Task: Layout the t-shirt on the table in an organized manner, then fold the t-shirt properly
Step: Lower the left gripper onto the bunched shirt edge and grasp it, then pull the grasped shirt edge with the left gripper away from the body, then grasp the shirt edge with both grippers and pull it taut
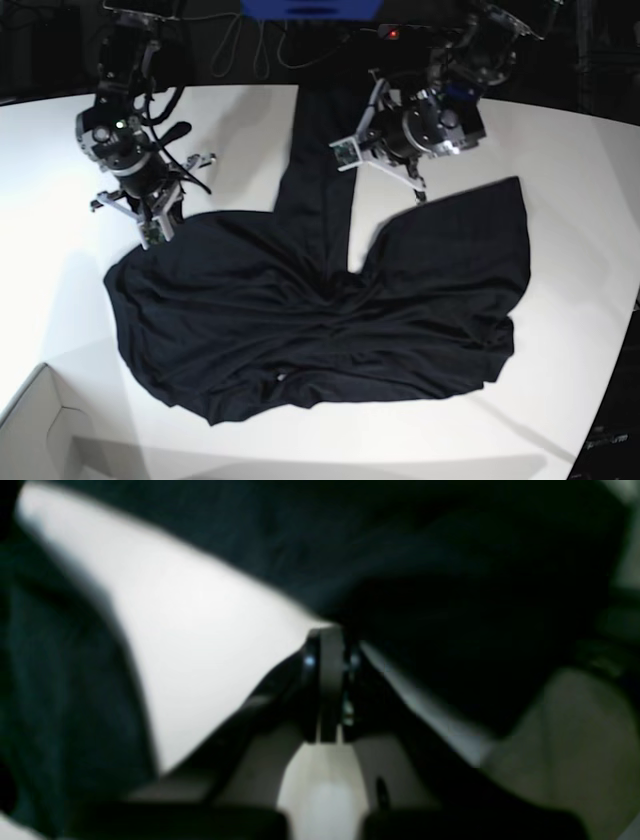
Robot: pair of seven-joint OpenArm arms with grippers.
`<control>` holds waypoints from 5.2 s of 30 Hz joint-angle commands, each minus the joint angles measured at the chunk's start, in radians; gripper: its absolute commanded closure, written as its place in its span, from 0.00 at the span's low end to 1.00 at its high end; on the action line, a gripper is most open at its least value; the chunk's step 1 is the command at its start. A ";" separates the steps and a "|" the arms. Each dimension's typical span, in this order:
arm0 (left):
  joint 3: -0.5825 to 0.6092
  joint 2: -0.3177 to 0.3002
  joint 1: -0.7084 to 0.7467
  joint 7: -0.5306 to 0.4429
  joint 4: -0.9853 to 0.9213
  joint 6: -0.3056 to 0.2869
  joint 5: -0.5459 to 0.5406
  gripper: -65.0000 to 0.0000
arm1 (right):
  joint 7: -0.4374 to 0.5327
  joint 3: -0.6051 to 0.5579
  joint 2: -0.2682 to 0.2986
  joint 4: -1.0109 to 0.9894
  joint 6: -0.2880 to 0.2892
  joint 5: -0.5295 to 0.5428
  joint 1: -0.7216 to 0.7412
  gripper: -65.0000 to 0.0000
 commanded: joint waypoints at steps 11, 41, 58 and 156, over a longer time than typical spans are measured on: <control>-0.101 -0.003 -0.012 0.089 0.233 0.005 0.035 1.00 | 0.023 0.000 0.006 0.021 0.001 0.014 0.017 1.00; 0.028 -0.066 -0.141 0.003 -0.256 0.005 0.044 1.00 | 0.023 0.050 0.008 0.023 0.001 0.014 0.023 1.00; -0.060 -0.083 -0.405 -0.029 -0.305 0.005 0.035 1.00 | 0.021 0.052 0.028 0.064 0.001 0.014 0.021 1.00; -0.157 -0.204 0.046 -0.005 -0.140 0.005 0.140 1.00 | 0.035 -0.077 0.158 -0.347 0.000 0.012 0.179 1.00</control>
